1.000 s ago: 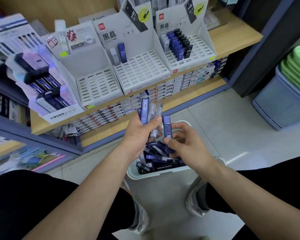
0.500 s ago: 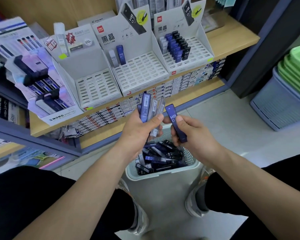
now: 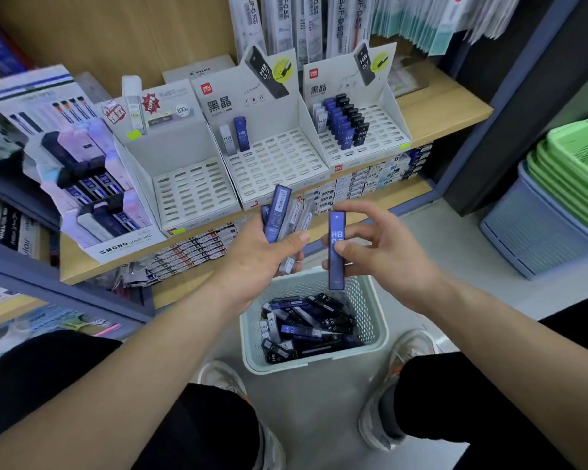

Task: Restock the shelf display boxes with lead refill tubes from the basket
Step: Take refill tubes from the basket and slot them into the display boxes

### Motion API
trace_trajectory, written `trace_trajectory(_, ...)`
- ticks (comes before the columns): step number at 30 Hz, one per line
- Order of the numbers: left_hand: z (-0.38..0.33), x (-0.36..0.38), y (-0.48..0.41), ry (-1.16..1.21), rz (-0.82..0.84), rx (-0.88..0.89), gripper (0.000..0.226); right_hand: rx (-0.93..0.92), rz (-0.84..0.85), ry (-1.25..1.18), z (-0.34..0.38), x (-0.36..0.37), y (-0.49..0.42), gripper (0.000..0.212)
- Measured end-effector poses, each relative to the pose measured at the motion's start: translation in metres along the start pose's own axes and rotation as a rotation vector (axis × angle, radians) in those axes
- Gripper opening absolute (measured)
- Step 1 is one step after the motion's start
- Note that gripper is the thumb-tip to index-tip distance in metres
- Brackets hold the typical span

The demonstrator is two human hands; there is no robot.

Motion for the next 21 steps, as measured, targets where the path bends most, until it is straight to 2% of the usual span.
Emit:
trace_trajectory(3,-0.013,-0.004,-0.006,-0.038,-0.002,0.0,0.015,-0.01,-0.081,0.027,0.015,-0.014,-0.012,0.038)
trace_trajectory(9,-0.039,-0.014,-0.028,-0.07,0.004,0.026,0.018,-0.014,-0.194,0.161,0.042,-0.045,-0.043,0.009)
trace_trajectory(15,-0.033,-0.046,-0.049,-0.012,-0.15,0.009,0.02,-0.097,-0.252,0.229,0.068,-0.044,-0.082,0.01)
trace_trajectory(21,-0.035,-0.074,-0.063,-0.022,-0.2,0.031,0.019,-0.224,-0.244,0.433,0.084,-0.011,-0.148,0.013)
Point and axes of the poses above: each hand's wrist, its own y-axis away from the middle knuckle, its own x-axis out of the palm, z = x × y, the point moved 7 cm from there along -y, towards the middle knuckle, and after that the axes turned 13 degrees about y, right-handed, at the moved point
